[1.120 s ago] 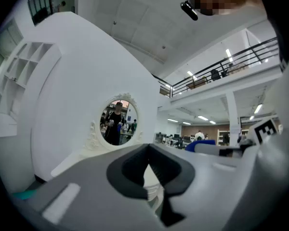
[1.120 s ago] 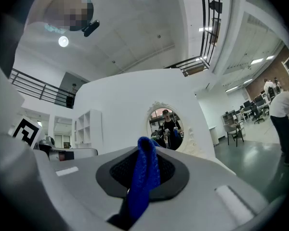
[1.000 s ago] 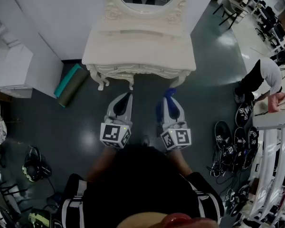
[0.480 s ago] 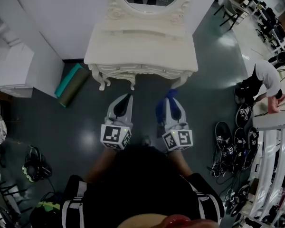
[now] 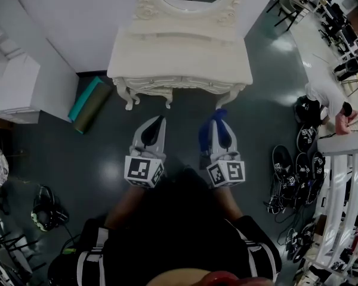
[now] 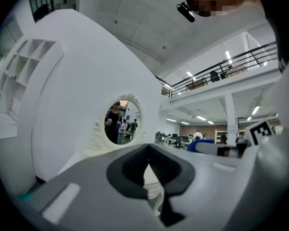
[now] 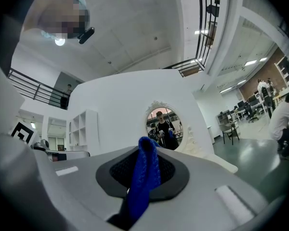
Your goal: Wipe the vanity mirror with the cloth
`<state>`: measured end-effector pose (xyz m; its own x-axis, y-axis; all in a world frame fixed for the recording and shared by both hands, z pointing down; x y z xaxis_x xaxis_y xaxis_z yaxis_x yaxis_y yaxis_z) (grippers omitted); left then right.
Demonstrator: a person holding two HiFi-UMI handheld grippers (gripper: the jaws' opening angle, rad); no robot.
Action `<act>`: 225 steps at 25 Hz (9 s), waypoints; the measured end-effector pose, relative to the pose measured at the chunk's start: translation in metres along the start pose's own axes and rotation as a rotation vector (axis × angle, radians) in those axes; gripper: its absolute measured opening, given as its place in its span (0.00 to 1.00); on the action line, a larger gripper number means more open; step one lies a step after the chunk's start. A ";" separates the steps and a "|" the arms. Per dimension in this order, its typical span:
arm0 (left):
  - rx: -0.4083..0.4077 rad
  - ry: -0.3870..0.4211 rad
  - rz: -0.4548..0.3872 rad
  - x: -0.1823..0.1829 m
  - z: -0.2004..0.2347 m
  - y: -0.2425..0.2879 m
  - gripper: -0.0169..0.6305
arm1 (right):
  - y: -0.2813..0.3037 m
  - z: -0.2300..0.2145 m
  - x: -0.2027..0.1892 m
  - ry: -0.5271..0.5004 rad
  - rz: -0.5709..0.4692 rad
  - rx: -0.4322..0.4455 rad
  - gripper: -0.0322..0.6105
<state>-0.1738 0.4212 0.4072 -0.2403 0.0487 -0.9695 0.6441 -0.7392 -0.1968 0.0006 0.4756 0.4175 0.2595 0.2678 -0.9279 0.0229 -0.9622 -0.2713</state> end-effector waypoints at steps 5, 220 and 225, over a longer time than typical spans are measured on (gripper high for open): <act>-0.019 -0.021 0.008 -0.007 0.010 0.003 0.04 | 0.003 0.003 -0.009 0.000 -0.005 -0.024 0.11; 0.166 -0.109 -0.141 -0.007 0.321 0.539 0.04 | 0.842 -0.020 0.045 -0.429 -0.436 0.253 0.11; 0.183 -0.110 -0.139 -0.008 0.326 0.536 0.04 | 0.841 -0.004 0.019 -0.391 -0.429 0.289 0.11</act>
<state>-0.0637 -0.1942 0.3571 -0.4013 0.0921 -0.9113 0.4599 -0.8402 -0.2874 0.0291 -0.3290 0.1729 -0.0871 0.6760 -0.7317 -0.2284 -0.7285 -0.6458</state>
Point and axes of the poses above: the fingertips, and each gripper's own axes: y forward along the fingers, z to its left, x out of its top, the point moved 2 cm from there along -y, backward along the fingers, and after that the axes turned 12 degrees about -z, right-handed, at the moved point
